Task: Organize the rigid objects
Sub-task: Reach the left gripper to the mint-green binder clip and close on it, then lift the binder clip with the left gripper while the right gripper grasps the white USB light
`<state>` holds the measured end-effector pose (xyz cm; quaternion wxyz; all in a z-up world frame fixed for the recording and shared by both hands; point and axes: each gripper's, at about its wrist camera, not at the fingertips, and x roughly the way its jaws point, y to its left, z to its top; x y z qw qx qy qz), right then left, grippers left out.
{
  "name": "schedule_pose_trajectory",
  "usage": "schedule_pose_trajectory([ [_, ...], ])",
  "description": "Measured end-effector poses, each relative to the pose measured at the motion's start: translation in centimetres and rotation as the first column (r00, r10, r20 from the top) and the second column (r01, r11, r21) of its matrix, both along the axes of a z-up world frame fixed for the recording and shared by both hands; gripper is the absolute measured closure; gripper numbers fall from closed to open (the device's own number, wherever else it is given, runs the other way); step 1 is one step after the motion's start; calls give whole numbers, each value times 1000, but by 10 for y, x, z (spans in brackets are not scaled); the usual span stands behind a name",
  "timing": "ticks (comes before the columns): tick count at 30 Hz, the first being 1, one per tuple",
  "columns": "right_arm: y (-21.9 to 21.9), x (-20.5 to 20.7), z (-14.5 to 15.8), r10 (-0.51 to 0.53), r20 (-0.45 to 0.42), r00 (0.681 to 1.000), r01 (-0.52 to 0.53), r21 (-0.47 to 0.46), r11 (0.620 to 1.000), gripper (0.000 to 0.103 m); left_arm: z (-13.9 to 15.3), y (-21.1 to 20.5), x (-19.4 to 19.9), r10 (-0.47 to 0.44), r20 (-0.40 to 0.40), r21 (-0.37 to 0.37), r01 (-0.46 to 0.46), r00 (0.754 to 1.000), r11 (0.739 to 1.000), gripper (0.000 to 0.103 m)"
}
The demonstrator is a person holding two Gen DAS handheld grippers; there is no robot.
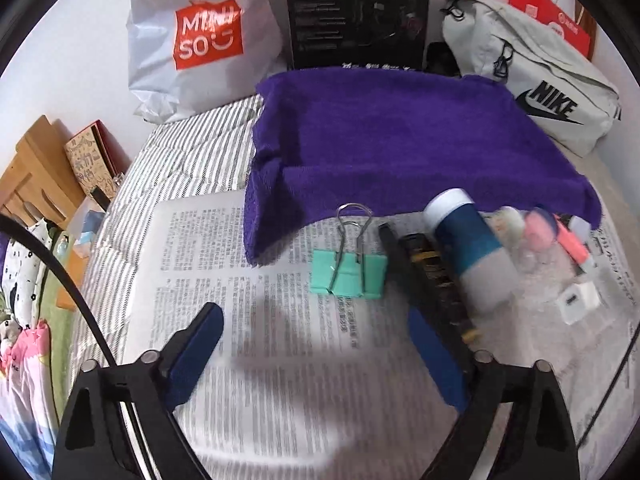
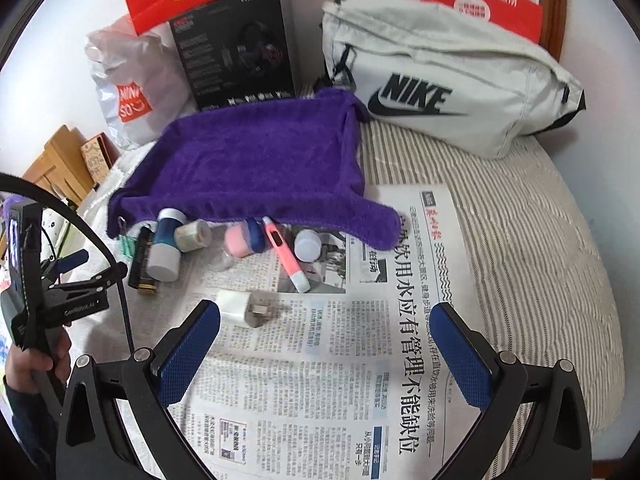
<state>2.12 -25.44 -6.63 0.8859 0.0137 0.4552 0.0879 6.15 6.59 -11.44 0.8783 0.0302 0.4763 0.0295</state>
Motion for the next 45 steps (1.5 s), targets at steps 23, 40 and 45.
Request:
schedule_pose_trajectory([
  [23,-2,31,-32,-6,-67,998,6,-8,1000,0,-7,-3,16,-127,33,-82,130,991,988,64],
  [40,-3,67,-49,24,-17,1000,-22,84,996,30,-6,0,-13,-72,48,-56,75,996,996,64],
  [45,7,80,-56,40,-34,999,-37,74,997,41,-6,0,-15,-73,54,-54,76,996,996,64],
])
